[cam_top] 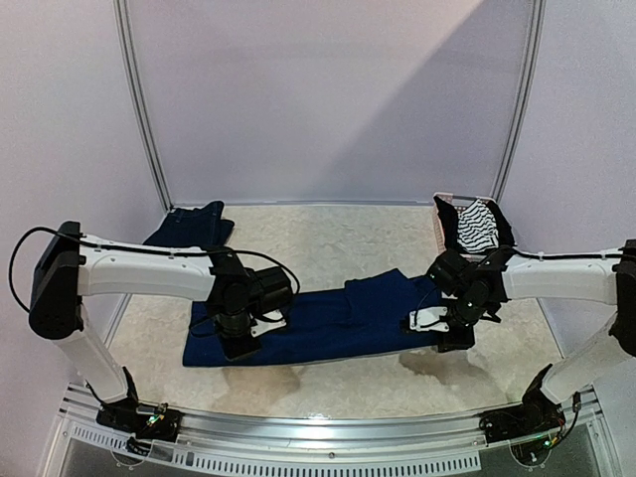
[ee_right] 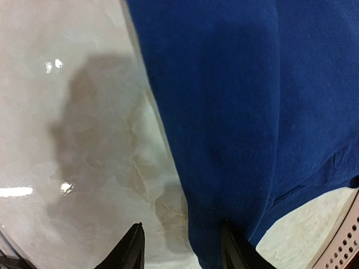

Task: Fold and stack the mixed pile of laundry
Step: Rotate the rectangle-folded T-shirt at the center of the board.

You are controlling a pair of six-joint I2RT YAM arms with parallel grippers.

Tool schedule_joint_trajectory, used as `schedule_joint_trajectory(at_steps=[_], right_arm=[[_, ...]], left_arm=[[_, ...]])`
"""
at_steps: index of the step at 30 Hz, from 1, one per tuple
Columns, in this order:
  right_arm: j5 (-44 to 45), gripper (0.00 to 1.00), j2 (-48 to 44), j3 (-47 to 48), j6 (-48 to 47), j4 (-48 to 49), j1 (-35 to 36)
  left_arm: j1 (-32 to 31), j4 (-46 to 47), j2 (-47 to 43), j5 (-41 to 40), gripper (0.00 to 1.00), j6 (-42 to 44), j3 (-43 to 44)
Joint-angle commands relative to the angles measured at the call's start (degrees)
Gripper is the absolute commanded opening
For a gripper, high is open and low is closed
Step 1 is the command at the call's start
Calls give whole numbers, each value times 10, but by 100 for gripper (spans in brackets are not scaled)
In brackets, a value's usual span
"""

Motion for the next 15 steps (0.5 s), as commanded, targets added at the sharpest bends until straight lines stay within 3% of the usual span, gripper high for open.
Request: schedule_joint_trajectory(at_steps=[1, 5, 9, 11, 15], right_arm=[[43, 40, -24, -33, -33, 35, 0], [72, 12, -29, -63, -60, 55, 0], [100, 7, -23, -83, -82, 75, 0], [103, 10, -21, -81, -85, 58, 0], [62, 40, -71, -55, -88, -36, -3]], left_arm=[[-7, 3, 5, 16, 29, 39, -10], [-10, 2, 42, 20, 25, 40, -7], [-12, -2, 47, 25, 22, 40, 5], [-12, -1, 30, 29, 23, 41, 10], [0, -6, -14, 19, 24, 30, 13]])
